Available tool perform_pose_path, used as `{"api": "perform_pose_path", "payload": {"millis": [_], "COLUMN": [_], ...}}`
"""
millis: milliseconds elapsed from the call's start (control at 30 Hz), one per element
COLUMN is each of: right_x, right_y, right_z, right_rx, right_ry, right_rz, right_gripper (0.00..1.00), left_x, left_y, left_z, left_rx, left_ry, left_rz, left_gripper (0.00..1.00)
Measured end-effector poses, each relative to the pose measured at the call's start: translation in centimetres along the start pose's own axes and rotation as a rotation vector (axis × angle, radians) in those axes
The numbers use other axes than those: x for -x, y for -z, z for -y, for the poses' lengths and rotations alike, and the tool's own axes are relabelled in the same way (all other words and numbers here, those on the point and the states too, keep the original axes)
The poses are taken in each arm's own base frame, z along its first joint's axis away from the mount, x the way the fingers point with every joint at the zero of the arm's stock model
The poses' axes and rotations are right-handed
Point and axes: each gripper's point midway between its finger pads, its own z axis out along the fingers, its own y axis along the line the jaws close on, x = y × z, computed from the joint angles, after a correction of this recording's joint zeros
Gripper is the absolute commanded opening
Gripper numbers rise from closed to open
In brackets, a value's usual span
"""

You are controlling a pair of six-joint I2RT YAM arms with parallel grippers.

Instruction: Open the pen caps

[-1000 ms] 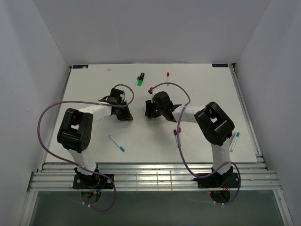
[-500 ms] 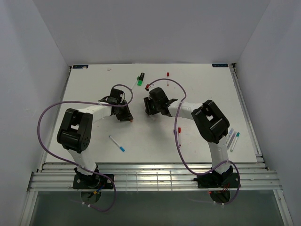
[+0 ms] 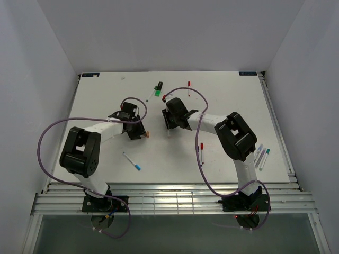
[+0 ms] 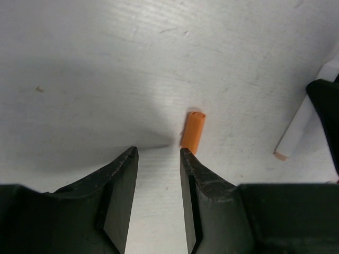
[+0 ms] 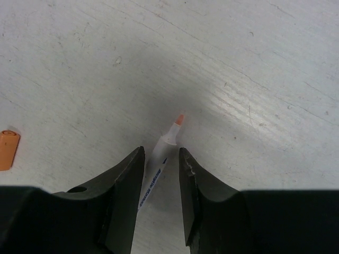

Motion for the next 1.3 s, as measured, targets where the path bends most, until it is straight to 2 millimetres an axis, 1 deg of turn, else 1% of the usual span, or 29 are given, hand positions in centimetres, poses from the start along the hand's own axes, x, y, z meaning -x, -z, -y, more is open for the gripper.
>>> {"api": "perform_pose_path", "payload": {"millis": [100, 167, 267, 400, 500, 633, 700, 767, 833, 867, 933, 1033, 1100, 1167, 1200, 1233, 1300], "right_x": [0.0, 0.0, 0.0, 0.1, 0.0, -1.4, -2.1, -2.7, -2.8, -2.8, -2.8, -3.5, -4.3, -5.2, -5.5, -5.9, -6.3], "right_y": [0.0, 0.0, 0.0, 0.1, 0.4, 2.0, 3.4, 5.2, 7.3, 8.3, 10.0, 11.6, 12.0, 12.0, 11.9, 11.8, 11.1], "right_z": [-0.1, -0.1, -0.2, -0.3, -0.2, 0.2, 0.2, 0.0, -1.1, -2.0, -4.1, -7.4, -9.3, -11.0, -11.5, -12.5, -13.9], "right_rx": [0.002, 0.004, 0.007, 0.009, 0.007, -0.005, -0.005, 0.003, 0.030, 0.050, 0.097, 0.172, 0.219, 0.258, 0.271, 0.290, 0.319], "right_ry": [-0.009, -0.013, -0.024, -0.027, -0.024, -0.017, -0.009, 0.004, 0.026, 0.042, 0.078, 0.126, 0.157, 0.183, 0.192, 0.206, 0.226], "right_rz": [0.003, 0.005, 0.005, 0.008, 0.005, -0.037, -0.052, -0.052, -0.030, -0.017, 0.017, 0.040, 0.042, 0.029, 0.026, 0.015, -0.001], "right_gripper": [0.40, 0.42, 0.45, 0.48, 0.51, 0.57, 0.59, 0.60, 0.63, 0.65, 0.67, 0.68, 0.66, 0.64, 0.63, 0.60, 0.57], "left_x": [-0.8, -1.0, 0.1, 2.0, 2.9, 3.8, 4.0, 4.0, 3.9, 4.0, 4.0, 4.3, 4.3, 3.9, 3.7, 3.5, 3.0], "left_y": [1.0, 2.0, 4.1, 7.4, 9.4, 11.2, 11.9, 12.5, 13.4, 14.0, 14.8, 15.5, 15.5, 15.4, 15.4, 15.5, 15.8], "left_z": [-1.0, -1.2, -0.6, 0.8, 1.6, 2.0, 1.8, 1.4, 0.7, 0.4, -0.3, -1.1, -1.7, -2.5, -2.9, -3.3, -4.0], "left_rx": [0.030, 0.036, 0.016, -0.049, -0.086, -0.090, -0.078, -0.056, -0.031, -0.022, 0.000, 0.050, 0.088, 0.126, 0.145, 0.162, 0.194], "left_ry": [0.002, 0.002, -0.001, -0.006, -0.008, 0.006, 0.021, 0.043, 0.069, 0.083, 0.105, 0.136, 0.158, 0.180, 0.193, 0.204, 0.222], "left_rz": [-0.005, 0.002, 0.060, 0.167, 0.221, 0.260, 0.274, 0.289, 0.306, 0.318, 0.337, 0.340, 0.338, 0.329, 0.324, 0.322, 0.316], "left_gripper": [0.49, 0.50, 0.51, 0.54, 0.54, 0.55, 0.57, 0.58, 0.58, 0.58, 0.58, 0.59, 0.59, 0.59, 0.57, 0.52, 0.50]}}
